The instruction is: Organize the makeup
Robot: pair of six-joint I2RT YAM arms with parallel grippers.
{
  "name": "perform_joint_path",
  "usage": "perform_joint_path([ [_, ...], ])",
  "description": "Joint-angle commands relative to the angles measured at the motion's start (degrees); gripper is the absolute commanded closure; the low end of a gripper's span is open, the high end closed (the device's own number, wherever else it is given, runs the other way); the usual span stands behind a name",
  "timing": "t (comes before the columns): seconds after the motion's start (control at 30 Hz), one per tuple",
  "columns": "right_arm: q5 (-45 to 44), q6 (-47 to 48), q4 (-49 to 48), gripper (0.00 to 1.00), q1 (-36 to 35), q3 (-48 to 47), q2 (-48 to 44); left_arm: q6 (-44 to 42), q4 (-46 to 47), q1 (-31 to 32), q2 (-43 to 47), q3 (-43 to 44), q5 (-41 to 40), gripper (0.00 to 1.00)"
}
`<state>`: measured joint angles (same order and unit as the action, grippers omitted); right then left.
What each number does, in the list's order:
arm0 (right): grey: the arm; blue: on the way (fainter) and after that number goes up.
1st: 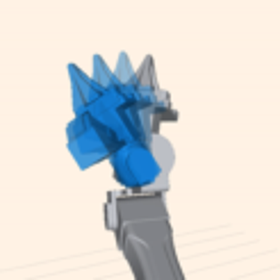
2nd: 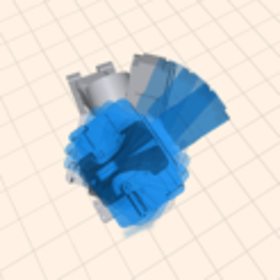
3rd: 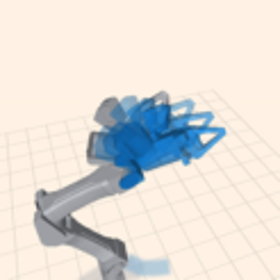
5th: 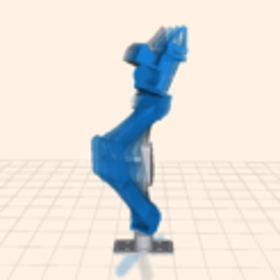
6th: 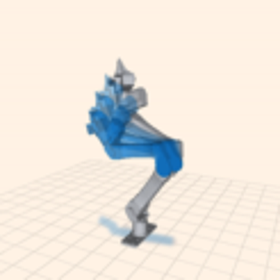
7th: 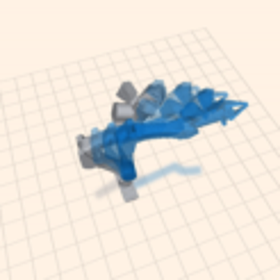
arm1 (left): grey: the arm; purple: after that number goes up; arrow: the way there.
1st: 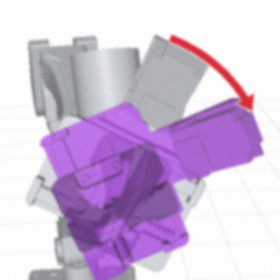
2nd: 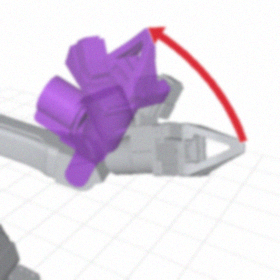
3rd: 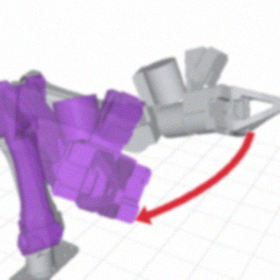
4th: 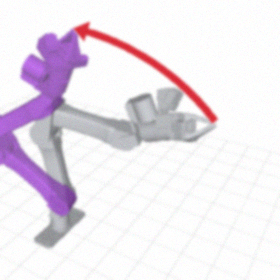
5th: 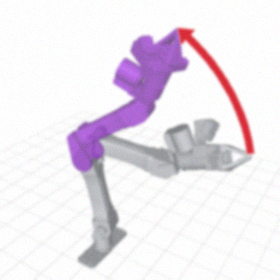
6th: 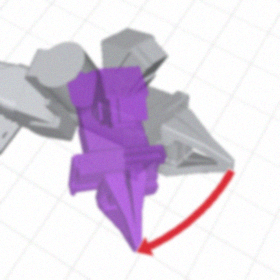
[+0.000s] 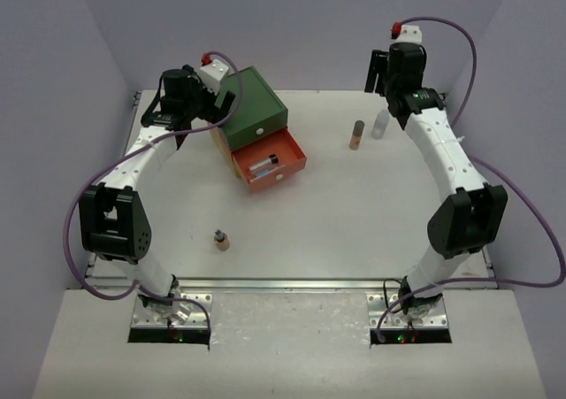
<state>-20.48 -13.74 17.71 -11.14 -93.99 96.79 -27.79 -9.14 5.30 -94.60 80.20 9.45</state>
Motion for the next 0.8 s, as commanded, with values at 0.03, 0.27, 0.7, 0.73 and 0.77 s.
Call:
perform_joint_path([
  [0.03, -4.04, -5.53, 4.89, 0.28, 4.11, -10.85, 12.2, -1.61, -5.09, 0.28, 0.42, -2.94, -1.72, 0.0],
  [0.27, -6.11, -5.87, 5.76, 0.29, 5.8, -18.88, 22.69, -2.64, -5.17, 0.25, 0.61, -3.7, -2.52, 0.0],
  [0.7, -2.5, -6.65, 4.33, 0.38, 7.51, -18.33, 29.62, -2.62, -4.66, 0.24, -1.36, -3.85, -2.24, 0.0],
  [0.73, -2.74, -6.61, 4.35, 0.38, 7.58, -18.13, 29.8, -2.62, -4.62, 0.24, -1.42, -3.82, -2.24, 0.0],
  [0.77, -3.02, -6.56, 4.34, 0.39, 7.62, -17.86, 29.95, -2.62, -4.57, 0.25, -1.47, -3.82, -2.24, 0.0],
])
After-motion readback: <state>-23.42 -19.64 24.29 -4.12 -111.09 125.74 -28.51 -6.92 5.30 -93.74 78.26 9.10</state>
